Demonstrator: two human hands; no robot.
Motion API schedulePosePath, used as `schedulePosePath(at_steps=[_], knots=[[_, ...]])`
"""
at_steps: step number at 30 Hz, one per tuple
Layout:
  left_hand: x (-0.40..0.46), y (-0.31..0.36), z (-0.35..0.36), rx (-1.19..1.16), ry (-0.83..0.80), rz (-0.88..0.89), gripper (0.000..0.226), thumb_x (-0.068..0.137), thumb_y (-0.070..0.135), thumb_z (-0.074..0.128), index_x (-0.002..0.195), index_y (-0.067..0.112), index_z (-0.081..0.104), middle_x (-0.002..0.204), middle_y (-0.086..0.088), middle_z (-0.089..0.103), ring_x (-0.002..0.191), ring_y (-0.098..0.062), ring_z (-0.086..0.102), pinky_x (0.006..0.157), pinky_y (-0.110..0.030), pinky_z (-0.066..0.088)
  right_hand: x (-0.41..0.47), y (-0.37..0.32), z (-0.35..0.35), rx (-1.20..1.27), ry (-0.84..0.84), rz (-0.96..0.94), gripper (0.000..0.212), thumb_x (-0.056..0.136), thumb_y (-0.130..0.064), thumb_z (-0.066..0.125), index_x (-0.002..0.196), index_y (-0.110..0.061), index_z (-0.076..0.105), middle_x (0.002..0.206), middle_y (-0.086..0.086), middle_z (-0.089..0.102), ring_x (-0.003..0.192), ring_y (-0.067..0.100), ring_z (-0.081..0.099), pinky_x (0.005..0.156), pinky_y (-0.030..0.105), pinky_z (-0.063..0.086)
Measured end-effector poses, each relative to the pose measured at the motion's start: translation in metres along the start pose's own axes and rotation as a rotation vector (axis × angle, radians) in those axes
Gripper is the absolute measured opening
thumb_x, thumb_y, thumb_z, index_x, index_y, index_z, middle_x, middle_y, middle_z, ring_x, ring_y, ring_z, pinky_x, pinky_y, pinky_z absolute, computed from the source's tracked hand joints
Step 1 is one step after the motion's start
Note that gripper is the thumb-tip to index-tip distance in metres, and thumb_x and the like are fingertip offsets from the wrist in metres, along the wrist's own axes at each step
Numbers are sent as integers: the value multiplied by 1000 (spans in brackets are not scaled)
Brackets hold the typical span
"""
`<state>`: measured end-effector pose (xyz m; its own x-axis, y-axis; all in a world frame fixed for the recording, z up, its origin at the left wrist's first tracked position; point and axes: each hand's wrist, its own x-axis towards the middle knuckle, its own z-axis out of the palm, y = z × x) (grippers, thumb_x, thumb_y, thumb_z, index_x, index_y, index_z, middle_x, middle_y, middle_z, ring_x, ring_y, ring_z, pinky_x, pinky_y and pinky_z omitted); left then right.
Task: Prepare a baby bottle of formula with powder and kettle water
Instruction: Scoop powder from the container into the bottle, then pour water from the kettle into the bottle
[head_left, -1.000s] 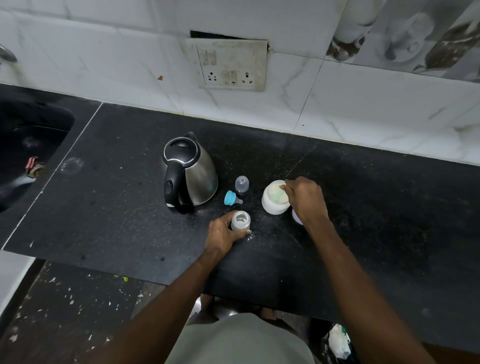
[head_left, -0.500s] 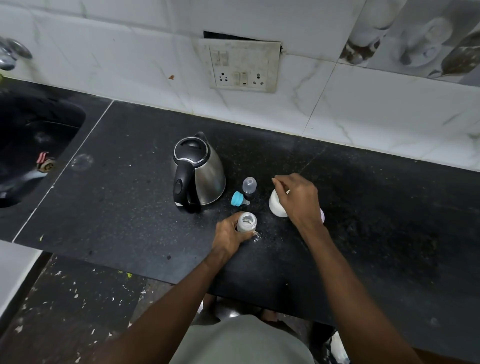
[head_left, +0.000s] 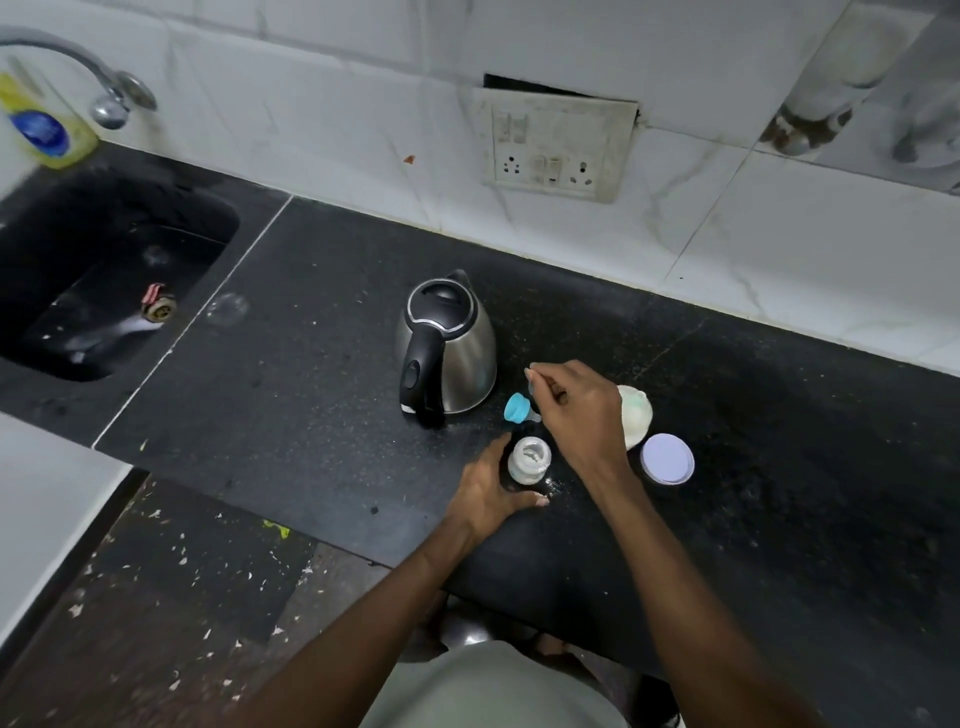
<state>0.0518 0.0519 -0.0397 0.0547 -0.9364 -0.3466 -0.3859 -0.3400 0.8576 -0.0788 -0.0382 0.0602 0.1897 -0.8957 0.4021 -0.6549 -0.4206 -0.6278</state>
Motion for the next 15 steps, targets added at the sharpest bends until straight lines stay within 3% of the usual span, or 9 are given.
schedulePosePath(at_steps=[2, 6, 10, 13, 15], knots=[[-13, 3, -12, -24, 35, 33, 95, 70, 35, 93, 153, 17, 49, 145, 1, 63, 132, -11, 60, 113, -30, 48, 2, -13, 7, 68, 9, 2, 17, 93, -12, 72, 109, -10, 80, 92, 4, 74, 80, 15, 70, 76, 29, 57], [-48, -1, -52, -22, 209, 28, 42, 90, -2, 70, 129, 12, 68, 118, 7, 73, 111, 0, 69, 97, -17, 54, 4, -43, 25, 187, 1, 37, 23, 91, -1, 68, 109, -12, 78, 96, -1, 71, 78, 10, 67, 74, 19, 54], [-72, -36, -103, 33, 399, -73, 39, 87, -14, 56, 79, 18, 77, 83, 7, 74, 80, -3, 68, 71, -19, 50, -4, -66, 52, 289, -19, 271, 20, 90, 1, 65, 95, -16, 76, 91, -6, 74, 80, 7, 68, 75, 26, 57], [-81, -55, -137, -6, 481, -180, 35, 92, -6, 56, 69, 15, 71, 66, -3, 70, 56, -5, 57, 55, -19, 43, -12, -78, 74, 405, -140, 462, 16, 96, -10, 63, 97, -18, 76, 91, -10, 76, 88, 7, 72, 82, 30, 59], [-82, -63, -155, -24, 513, -227, 32, 96, 1, 55, 68, 12, 67, 61, -8, 65, 50, -5, 48, 51, -24, 42, -15, -86, 85, 466, -246, 536, 15, 98, -18, 61, 103, -20, 76, 94, -11, 76, 93, 6, 72, 85, 26, 57]])
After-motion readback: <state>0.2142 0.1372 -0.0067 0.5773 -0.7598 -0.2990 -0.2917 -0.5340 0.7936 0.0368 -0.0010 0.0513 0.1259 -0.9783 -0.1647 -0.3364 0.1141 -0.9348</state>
